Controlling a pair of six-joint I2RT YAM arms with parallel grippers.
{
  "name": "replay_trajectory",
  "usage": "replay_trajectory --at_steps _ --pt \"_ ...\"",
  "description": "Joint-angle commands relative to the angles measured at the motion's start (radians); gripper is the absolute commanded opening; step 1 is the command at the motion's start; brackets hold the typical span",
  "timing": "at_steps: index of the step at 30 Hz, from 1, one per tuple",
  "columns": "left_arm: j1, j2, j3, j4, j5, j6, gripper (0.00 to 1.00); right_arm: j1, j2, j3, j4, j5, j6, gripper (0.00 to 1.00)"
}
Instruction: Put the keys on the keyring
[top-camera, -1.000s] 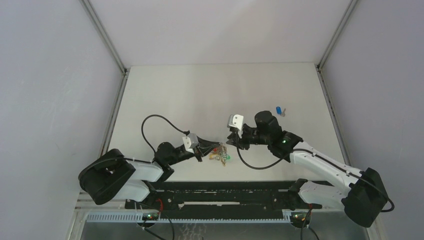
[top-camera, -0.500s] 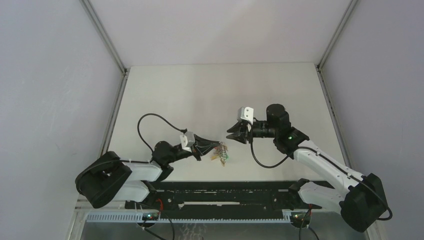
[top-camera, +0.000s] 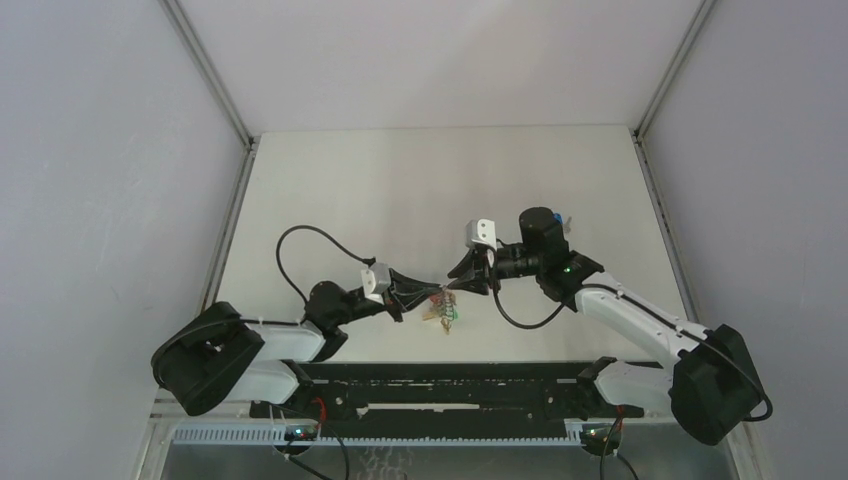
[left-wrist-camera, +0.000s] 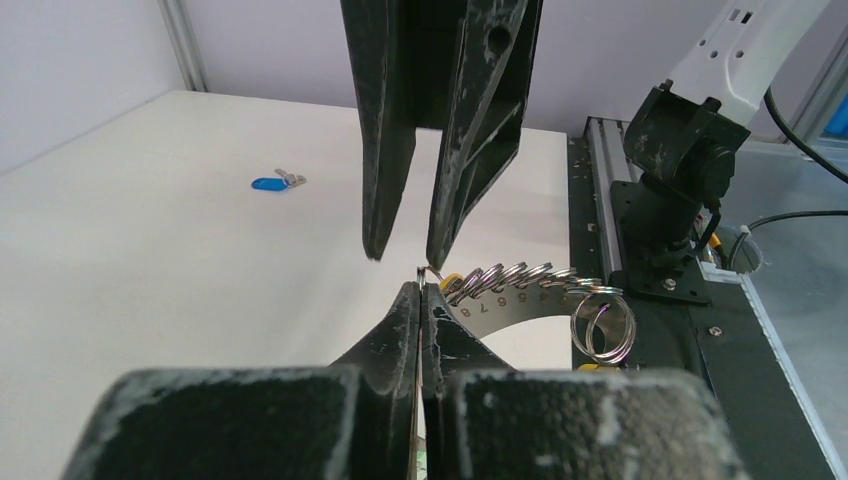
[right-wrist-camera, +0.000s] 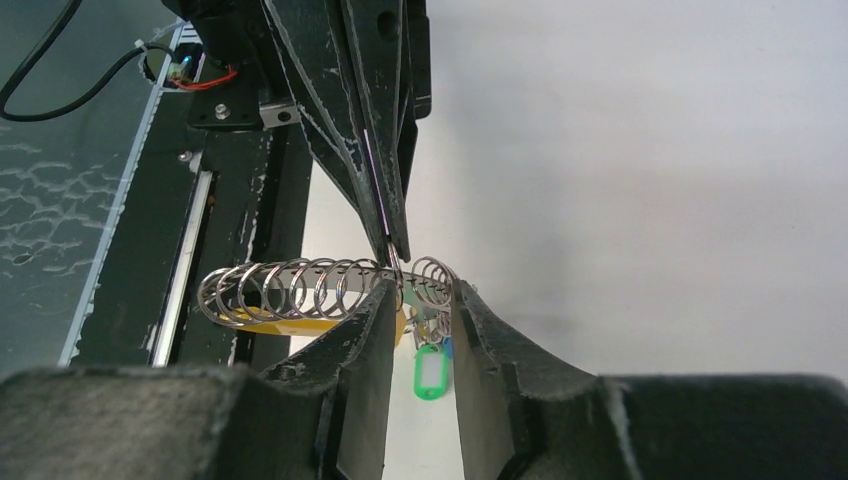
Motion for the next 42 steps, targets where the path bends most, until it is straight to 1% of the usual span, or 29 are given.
replay_trajectory --at_steps 1,7,11,14,15,16,17,21,23,25,27,30,32,34,37,40,42 --pt "0.006 -0.004 0.069 0.087 0.008 -0.017 0.00 0.008 0.028 0.001 0.036 -0.041 -0.020 0.26" --pt "0.006 -0.005 0.072 0.087 0.007 -0.018 0.00 0.014 0.056 0.002 0.067 -0.069 -0.017 0.23" --pt "0.006 -0.005 0.075 0.088 0.006 -0.022 0.00 0.020 0.070 0.002 0.075 -0.088 -0.018 0.18" --pt "0.006 -0.005 0.077 0.087 0.005 -0.027 0.00 0.022 0.079 0.003 0.073 -0.084 -0.025 0.12" --pt "0.006 -0.005 0.077 0.087 0.006 -0.027 0.00 0.022 0.081 0.005 0.065 -0.079 -0.028 0.09" --pt "0.006 -0.004 0.075 0.087 0.004 -0.027 0.00 0.022 0.080 0.011 0.045 -0.075 -0.034 0.02" --pt "0.006 -0.003 0.072 0.087 0.001 -0.026 0.00 0.023 0.079 0.018 0.029 -0.067 -0.039 0.00" --pt "0.009 0.009 0.051 0.087 -0.011 -0.019 0.01 0.043 0.059 0.053 -0.068 0.026 -0.071 0.00" --pt "0.018 0.014 0.037 0.086 -0.010 -0.019 0.06 0.068 0.056 0.089 -0.152 0.105 -0.095 0.00" --pt "0.036 0.012 0.019 0.086 -0.010 -0.024 0.17 0.097 0.062 0.140 -0.250 0.207 -0.121 0.00" --pt "0.051 -0.001 0.002 0.085 -0.009 -0.029 0.25 0.123 0.071 0.184 -0.352 0.282 -0.140 0.00" --pt "0.068 -0.036 -0.029 0.075 -0.009 -0.009 0.30 0.164 0.086 0.248 -0.451 0.391 -0.159 0.00" --pt "0.072 -0.079 -0.027 -0.012 -0.005 0.024 0.32 0.181 0.102 0.294 -0.512 0.451 -0.174 0.00" --pt "0.072 -0.134 -0.005 -0.161 0.002 0.078 0.32 0.196 0.127 0.348 -0.575 0.506 -0.185 0.00" --pt "0.072 -0.213 0.022 -0.339 0.006 0.143 0.33 0.219 0.159 0.415 -0.650 0.573 -0.212 0.00" --pt "0.072 -0.249 0.040 -0.422 0.002 0.183 0.33 0.237 0.184 0.462 -0.695 0.610 -0.235 0.00" --pt "0.071 -0.236 0.049 -0.436 0.003 0.189 0.33 0.253 0.207 0.503 -0.739 0.632 -0.252 0.00"
